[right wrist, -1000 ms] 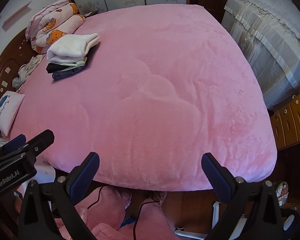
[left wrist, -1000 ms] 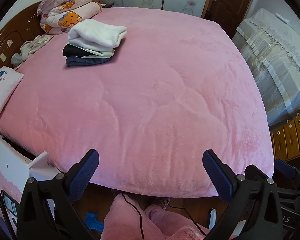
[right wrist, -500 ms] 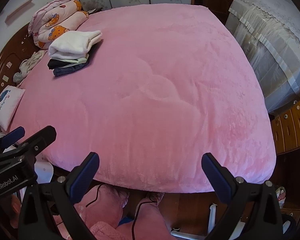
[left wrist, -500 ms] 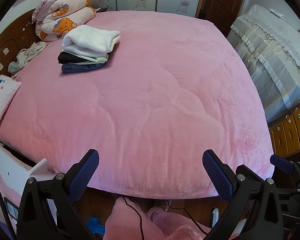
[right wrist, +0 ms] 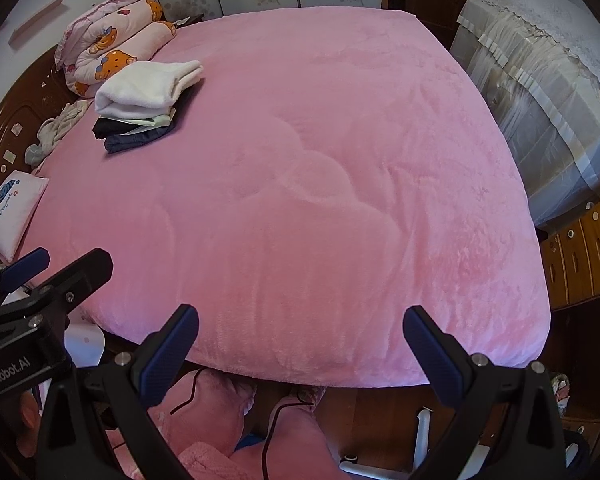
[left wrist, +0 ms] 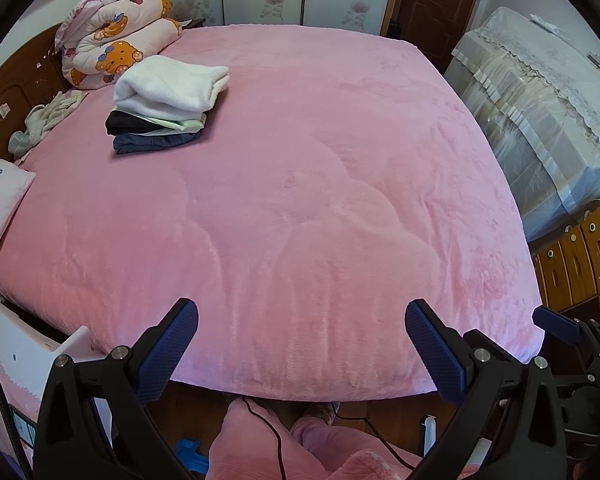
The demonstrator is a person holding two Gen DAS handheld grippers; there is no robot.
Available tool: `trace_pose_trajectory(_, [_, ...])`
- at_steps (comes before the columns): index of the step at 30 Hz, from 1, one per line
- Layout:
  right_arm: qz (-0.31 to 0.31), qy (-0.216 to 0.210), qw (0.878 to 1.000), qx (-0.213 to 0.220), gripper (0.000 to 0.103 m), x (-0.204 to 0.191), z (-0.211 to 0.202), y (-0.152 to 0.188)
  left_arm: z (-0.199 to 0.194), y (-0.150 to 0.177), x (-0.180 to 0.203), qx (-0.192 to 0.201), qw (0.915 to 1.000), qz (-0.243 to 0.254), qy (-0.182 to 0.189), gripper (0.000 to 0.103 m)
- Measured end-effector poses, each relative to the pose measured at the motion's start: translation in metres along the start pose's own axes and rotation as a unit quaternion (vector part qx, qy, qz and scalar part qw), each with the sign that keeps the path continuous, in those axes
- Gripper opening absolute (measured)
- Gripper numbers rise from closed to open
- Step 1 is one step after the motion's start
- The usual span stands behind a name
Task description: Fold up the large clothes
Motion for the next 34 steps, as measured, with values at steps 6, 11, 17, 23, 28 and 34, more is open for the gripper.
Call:
trace_pose_trajectory(6, [0.003, -0.001, 1.000, -0.001, 0.102, 0.007, -0.001, -0.002, -0.002, 0.001, 0.003, 0.001, 1.0000, 0.002, -0.004, 0.103])
trace_pose_trajectory(11, [0.002, -0.001, 1.000, -0.002, 0.102, 0.009, -0.002, -0.002, -0.004, 0.002, 0.005, 0.002, 1.0000, 0.001, -0.006, 0.103])
trace_pose_trajectory(17, [0.002, -0.003, 1.000, -0.007, 0.102, 0.011, -0.001, 0.000, -0.007, 0.004, 0.007, 0.003, 0.9999, 0.004, -0.010, 0.103])
trace_pose_trajectory(23, [0.001, -0.005, 1.000, -0.007, 0.102, 0.013, -0.001, 0.001, -0.008, 0.004, 0.006, 0.006, 0.9999, 0.005, -0.013, 0.103])
trace_pose_trajectory(28, [0.001, -0.005, 1.000, -0.008, 0.102, 0.013, -0.002, 0.001, -0.008, 0.004, 0.006, 0.007, 0.9998, 0.007, -0.015, 0.103])
trace_pose_trajectory(34, [0.001, -0.005, 1.000, -0.008, 0.102, 0.014, -0.002, 0.001, -0.009, 0.002, 0.007, 0.012, 0.9997, 0.010, -0.018, 0.103])
Point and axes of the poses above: each gripper's, at about its wrist camera, not at the fingertips, and z roughly the way its jaws point, x to its right, y to its underside, the point moved 10 cm from there along z, roughly the way its jaws point, and after that the axes turned 15 degrees about -y, right-handed, at the moved point
